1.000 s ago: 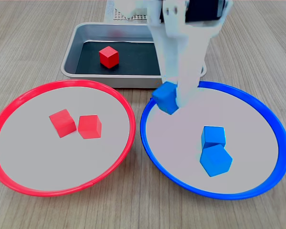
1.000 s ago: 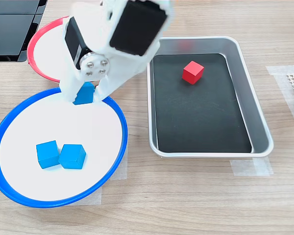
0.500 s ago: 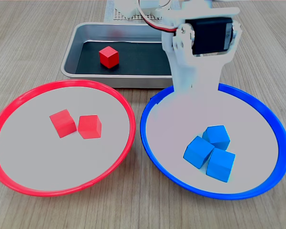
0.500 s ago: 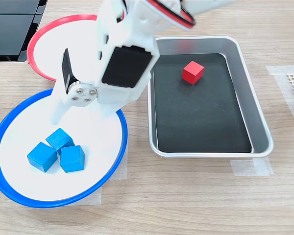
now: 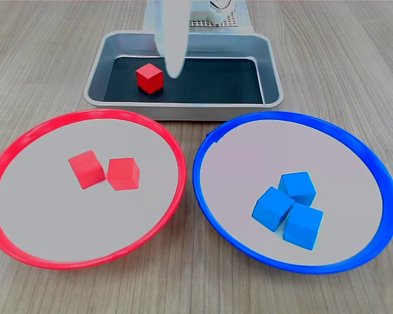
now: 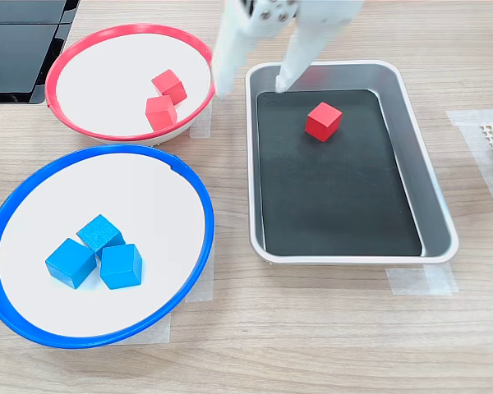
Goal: Resolve any anomalies and move all blocks to matching dishes
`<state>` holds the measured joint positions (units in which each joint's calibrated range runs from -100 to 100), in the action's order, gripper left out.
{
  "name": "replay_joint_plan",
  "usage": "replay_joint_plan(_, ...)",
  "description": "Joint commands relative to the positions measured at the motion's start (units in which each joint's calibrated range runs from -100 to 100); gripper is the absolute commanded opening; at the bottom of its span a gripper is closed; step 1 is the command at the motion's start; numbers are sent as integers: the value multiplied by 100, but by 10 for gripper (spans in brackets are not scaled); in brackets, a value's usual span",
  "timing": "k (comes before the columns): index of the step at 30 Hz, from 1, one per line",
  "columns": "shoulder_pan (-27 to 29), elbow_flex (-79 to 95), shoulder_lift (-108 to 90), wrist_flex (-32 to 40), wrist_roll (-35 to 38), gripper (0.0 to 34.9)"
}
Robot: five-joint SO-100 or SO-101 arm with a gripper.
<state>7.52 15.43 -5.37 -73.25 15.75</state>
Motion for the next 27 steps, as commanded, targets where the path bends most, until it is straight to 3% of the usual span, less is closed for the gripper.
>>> replay_joint_plan(1,674,1056,-772,247,591,201)
replay_joint_plan(4,1003,1630,-1054,370,947,185)
replay_joint_plan(8,1012,2149,-1096,445,1289,207)
replay_joint_plan(15,805,2568,-909,874,1646,176)
replay_joint_plan(21,843,2868,-832,1237,1939,166)
replay_joint_plan(27,965,2959,-593,1493,2139,134)
